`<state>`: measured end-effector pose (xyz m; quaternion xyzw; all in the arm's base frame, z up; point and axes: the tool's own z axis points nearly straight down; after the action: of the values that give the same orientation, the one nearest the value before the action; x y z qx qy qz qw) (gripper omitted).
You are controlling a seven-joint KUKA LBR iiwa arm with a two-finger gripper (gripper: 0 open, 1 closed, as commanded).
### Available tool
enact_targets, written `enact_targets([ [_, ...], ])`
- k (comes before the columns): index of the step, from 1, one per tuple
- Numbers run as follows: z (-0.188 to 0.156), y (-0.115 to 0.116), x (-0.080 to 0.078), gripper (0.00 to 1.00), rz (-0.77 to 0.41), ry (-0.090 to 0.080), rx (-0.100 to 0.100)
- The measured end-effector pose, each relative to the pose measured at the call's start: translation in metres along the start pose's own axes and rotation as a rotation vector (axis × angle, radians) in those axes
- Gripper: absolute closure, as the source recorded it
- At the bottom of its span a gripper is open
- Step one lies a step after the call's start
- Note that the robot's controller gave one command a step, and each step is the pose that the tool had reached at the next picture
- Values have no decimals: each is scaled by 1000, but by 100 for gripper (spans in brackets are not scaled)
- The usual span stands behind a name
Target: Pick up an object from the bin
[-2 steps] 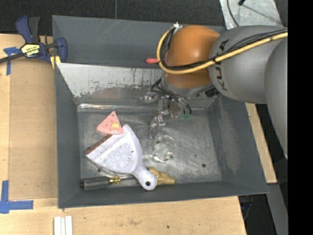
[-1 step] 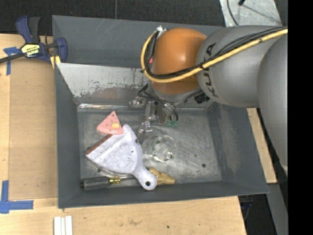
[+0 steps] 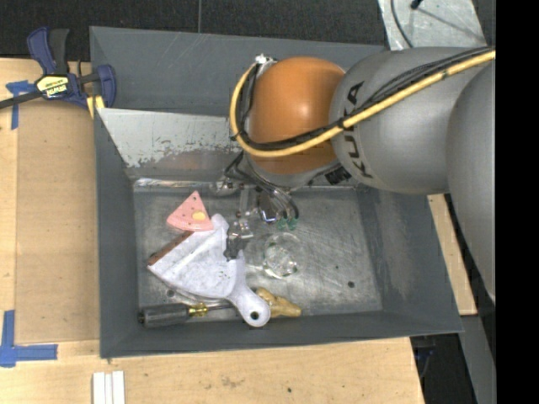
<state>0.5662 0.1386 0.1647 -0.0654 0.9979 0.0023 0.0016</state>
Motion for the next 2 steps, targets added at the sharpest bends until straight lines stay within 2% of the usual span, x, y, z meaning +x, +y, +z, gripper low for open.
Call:
enact_targets([
  [1,-13,-32,-12,0,-132,0,4],
  [2,29,-36,-21,0,-79,-9,4],
])
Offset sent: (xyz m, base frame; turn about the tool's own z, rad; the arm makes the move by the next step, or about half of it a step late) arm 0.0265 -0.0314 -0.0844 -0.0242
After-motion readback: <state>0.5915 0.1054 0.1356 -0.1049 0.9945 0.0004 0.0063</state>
